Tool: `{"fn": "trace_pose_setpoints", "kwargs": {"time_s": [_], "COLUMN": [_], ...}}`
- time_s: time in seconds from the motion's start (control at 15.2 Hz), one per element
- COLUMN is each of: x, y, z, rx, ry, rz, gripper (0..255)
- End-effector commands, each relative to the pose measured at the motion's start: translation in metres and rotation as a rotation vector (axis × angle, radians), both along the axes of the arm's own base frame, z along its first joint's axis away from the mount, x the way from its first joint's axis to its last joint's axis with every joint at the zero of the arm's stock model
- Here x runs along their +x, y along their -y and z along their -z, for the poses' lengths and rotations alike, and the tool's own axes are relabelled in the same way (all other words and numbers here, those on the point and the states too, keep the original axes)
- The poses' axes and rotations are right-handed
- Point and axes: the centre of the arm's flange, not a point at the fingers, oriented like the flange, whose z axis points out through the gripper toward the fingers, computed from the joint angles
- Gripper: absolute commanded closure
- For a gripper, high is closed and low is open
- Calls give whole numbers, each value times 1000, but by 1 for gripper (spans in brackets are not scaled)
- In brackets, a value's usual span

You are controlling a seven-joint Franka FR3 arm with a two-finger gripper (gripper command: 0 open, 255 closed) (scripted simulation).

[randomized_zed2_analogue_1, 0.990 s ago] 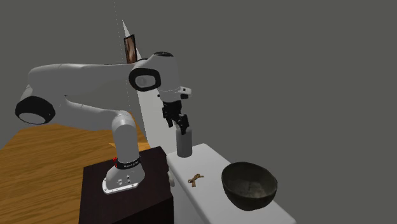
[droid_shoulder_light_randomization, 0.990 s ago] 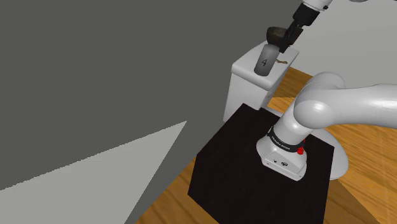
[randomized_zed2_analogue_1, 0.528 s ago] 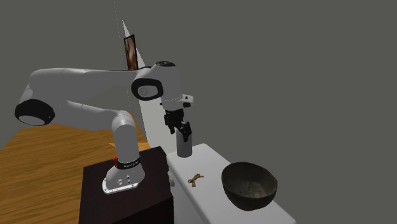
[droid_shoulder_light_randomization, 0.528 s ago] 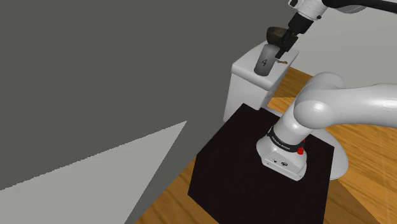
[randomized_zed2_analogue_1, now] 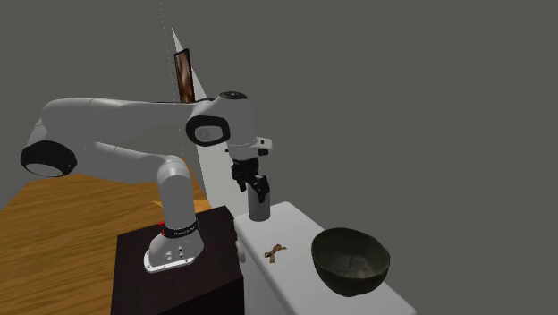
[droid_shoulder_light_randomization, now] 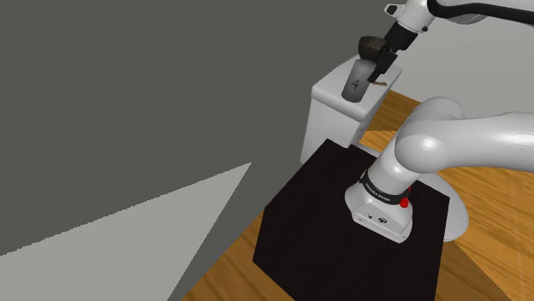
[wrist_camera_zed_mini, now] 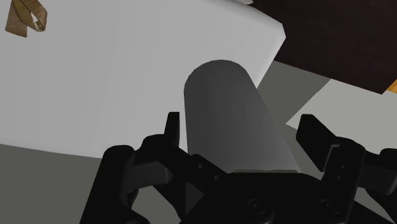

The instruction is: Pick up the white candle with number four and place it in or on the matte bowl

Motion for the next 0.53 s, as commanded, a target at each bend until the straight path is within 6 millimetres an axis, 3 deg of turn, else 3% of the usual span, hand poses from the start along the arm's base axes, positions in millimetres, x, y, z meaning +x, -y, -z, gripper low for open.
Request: {"fn": "trace_pose_setpoints", "kwargs": {"time_s": [0.0, 0.07, 0.46], "x": [0, 0, 0], "y": [0, 0, 0], "z": [0, 0, 0], "rx": [0, 0, 0], "ry": [0, 0, 0], "rz": [0, 0, 0], "gripper": [0, 255, 255]}}
